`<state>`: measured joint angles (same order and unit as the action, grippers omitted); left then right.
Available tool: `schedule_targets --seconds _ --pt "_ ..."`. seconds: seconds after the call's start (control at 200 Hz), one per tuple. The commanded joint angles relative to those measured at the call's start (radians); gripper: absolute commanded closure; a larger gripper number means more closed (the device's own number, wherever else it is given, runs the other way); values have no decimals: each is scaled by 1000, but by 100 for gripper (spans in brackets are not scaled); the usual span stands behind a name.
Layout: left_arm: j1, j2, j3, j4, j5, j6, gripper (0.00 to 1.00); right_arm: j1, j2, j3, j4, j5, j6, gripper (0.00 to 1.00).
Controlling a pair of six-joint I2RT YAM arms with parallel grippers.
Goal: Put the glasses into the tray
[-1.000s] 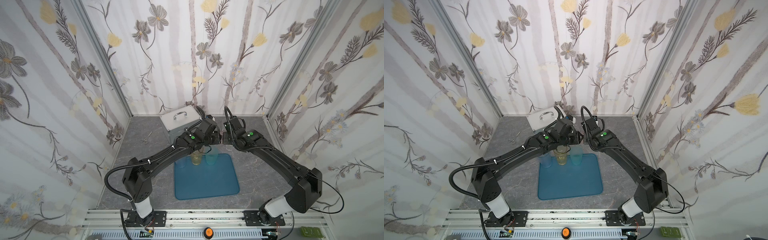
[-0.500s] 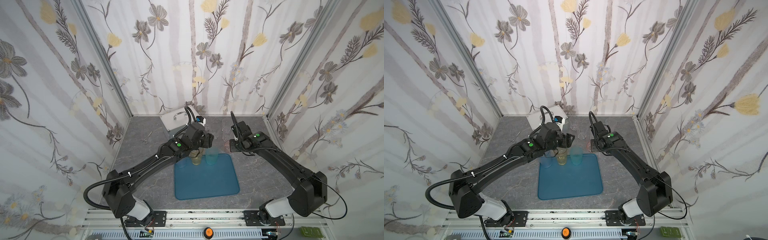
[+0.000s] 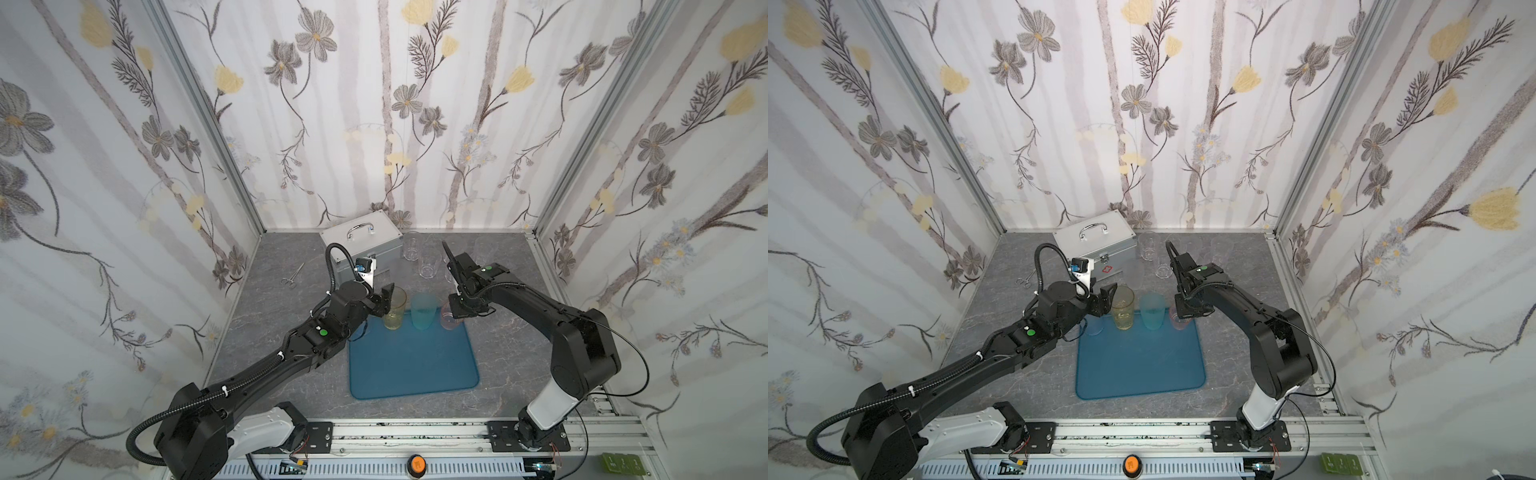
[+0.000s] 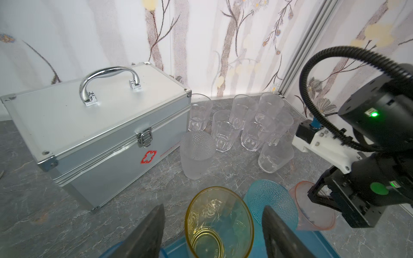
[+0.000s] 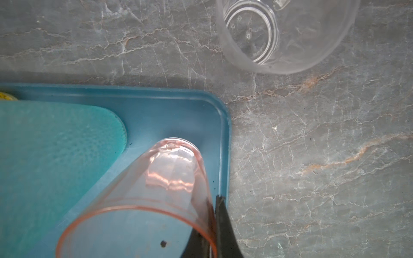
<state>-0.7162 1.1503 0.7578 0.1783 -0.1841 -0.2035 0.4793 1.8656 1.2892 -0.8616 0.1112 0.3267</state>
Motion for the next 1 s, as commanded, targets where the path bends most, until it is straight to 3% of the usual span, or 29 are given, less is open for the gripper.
schedule_targets --seconds 0.0,0.4,0.704,0.879,0.994 --pt "10 -12 -15 102 -16 32 29 -5 38 29 45 8 -27 96" --pt "12 -13 -29 105 -7 28 29 -19 109 62 45 36 -59 94" --pt "15 -12 -30 105 -24 12 27 -18 91 87 26 44 -58 71" --pt "16 -27 -23 101 -102 3 17 -18 40 143 -16 25 -64 55" --pt "23 -48 -16 89 -150 18 14 -18 -4 203 -36 -14 -86 50"
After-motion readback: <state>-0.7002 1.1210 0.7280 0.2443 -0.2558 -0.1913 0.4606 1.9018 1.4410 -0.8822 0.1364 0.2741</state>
